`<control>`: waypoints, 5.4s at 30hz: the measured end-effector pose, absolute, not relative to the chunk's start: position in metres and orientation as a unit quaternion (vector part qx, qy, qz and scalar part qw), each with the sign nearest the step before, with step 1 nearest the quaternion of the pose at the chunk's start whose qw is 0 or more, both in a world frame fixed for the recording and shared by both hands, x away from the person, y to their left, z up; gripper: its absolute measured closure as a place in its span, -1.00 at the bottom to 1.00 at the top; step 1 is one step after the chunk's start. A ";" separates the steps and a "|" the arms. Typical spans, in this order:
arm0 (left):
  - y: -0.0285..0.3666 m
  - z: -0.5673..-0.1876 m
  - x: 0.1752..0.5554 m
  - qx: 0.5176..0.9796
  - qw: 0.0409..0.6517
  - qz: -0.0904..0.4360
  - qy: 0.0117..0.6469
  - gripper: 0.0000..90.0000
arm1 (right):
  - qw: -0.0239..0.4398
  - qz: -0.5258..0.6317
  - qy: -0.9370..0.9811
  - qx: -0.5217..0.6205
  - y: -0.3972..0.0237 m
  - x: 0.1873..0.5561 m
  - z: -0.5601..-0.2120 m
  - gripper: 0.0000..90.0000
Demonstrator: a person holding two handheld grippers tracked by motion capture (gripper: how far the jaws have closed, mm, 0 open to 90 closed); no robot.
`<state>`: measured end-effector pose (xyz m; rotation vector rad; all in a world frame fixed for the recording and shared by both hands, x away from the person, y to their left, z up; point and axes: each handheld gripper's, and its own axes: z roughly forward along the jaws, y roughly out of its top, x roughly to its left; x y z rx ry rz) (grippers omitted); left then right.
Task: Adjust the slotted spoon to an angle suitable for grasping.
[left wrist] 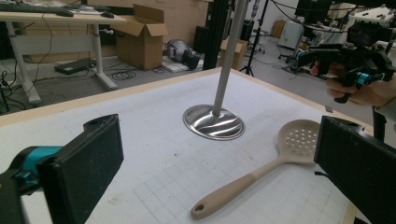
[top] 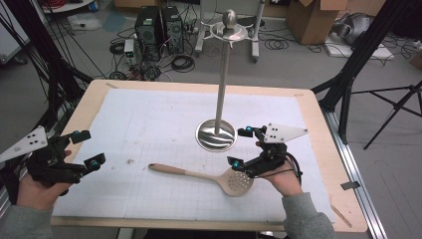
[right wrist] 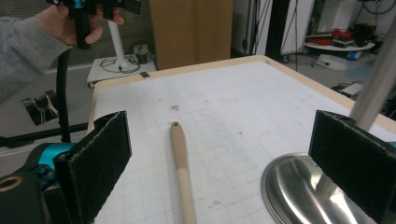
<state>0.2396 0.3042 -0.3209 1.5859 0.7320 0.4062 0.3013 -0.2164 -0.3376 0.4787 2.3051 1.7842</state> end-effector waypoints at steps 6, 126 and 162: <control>0.307 -0.321 0.237 0.690 0.623 0.179 0.322 -0.96 | 0.085 0.591 0.787 0.154 -0.205 0.304 -0.341 -0.90; 0.316 -0.332 0.230 0.698 0.605 0.166 0.344 -0.96 | 0.069 0.385 0.909 0.143 -0.088 0.324 -0.436 0.99; 0.315 -0.331 0.232 0.693 0.615 0.162 0.341 -0.96 | 0.083 0.422 0.889 0.158 -0.111 0.320 -0.399 -0.43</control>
